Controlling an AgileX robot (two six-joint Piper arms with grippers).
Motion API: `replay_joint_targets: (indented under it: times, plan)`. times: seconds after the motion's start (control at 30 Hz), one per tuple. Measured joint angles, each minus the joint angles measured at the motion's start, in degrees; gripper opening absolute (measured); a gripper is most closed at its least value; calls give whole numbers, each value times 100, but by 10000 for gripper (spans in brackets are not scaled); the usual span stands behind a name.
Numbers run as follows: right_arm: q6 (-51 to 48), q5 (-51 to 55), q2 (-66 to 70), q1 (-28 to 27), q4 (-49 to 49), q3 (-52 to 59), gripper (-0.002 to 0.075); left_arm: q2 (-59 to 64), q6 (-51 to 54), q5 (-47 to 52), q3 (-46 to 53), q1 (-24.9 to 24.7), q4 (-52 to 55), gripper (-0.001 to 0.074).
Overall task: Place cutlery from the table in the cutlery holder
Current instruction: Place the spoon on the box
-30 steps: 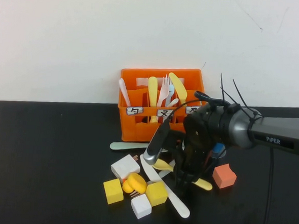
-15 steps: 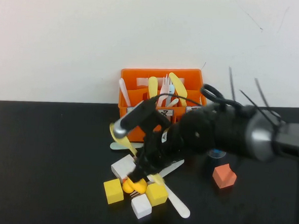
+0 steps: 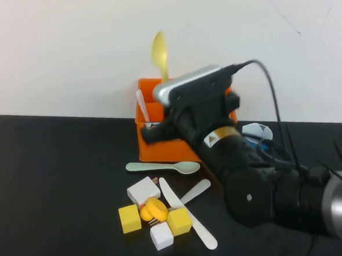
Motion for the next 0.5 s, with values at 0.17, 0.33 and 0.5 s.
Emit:
replay_joint_targets:
  times: [0.17, 0.33, 0.5]
  plan:
    - [888, -758, 332, -346, -749, -353, 146, 0, 0, 0, 0, 0, 0, -1]
    - [1535, -844, 1065, -605, -1267, -976, 146, 0, -16, 0, 0, 0, 0, -1]
    - [1784, -715, 1747, -682, -1400, -1542, 146, 0, -16, 0, 0, 0, 0, -1]
